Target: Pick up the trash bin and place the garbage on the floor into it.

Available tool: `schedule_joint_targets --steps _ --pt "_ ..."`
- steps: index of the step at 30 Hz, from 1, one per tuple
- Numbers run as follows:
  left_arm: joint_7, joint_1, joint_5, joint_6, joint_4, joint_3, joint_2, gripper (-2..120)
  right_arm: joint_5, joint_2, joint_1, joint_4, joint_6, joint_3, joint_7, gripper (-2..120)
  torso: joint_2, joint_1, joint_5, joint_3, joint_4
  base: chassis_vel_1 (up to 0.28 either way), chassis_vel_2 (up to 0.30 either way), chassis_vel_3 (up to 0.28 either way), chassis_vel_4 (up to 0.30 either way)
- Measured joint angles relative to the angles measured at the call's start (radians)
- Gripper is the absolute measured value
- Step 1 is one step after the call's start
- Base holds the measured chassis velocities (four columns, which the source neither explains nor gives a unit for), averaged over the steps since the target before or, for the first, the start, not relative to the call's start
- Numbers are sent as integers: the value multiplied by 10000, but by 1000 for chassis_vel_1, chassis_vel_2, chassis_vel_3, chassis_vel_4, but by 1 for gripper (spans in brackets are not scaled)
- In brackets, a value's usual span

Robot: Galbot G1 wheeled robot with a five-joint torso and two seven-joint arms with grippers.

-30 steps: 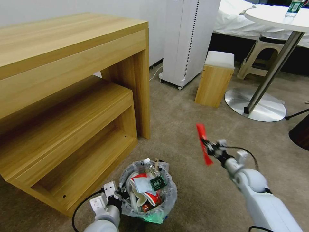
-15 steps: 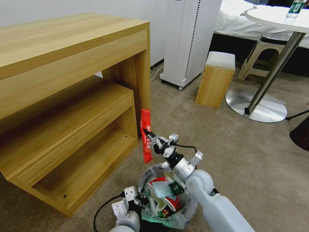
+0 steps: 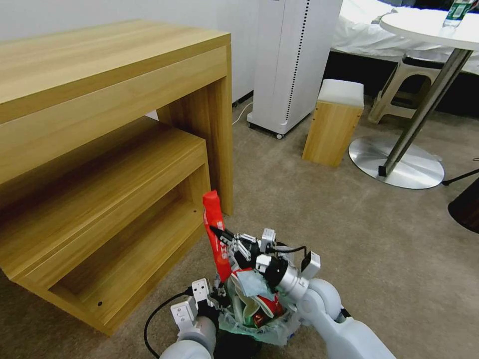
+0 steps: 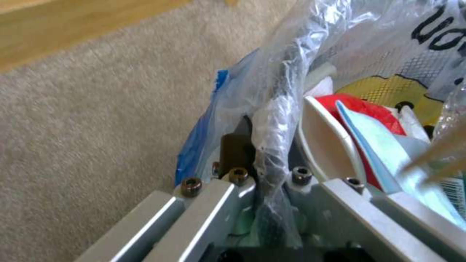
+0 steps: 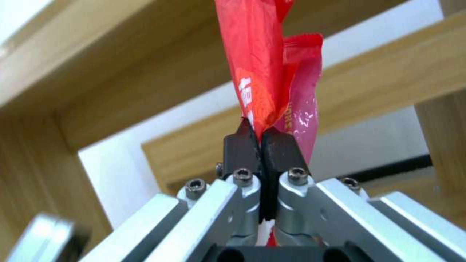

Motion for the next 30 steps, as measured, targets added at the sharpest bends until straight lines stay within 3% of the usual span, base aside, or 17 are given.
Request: schedule_joint_targets --steps 12,16,19,23,30 --pt "-23 118 -38 64 -296 -349 51 0 -1181 -855 -710 118 57 759 -885 3 0 0 0 -1 0 0 0 0 0" --pt "-23 118 -39 66 -329 -441 69 0 -1316 -952 -813 129 171 976 -1176 13 0 0 1 -1 1 0 0 0 0" --pt "-23 33 -95 83 -341 -670 151 0 -1638 -1228 -1001 128 414 1396 -1499 31 0 0 1 -1 1 0 0 0 0" --pt "-24 -32 -138 103 -340 -752 171 0 -1739 -1347 -1053 108 507 1579 -1517 39 0 0 0 -1 1 0 0 0 0" --pt "-26 -88 -194 126 -340 -811 190 0 -1771 -1551 -1209 151 687 2147 -1582 69 0 0 0 -1 1 0 0 0 0"
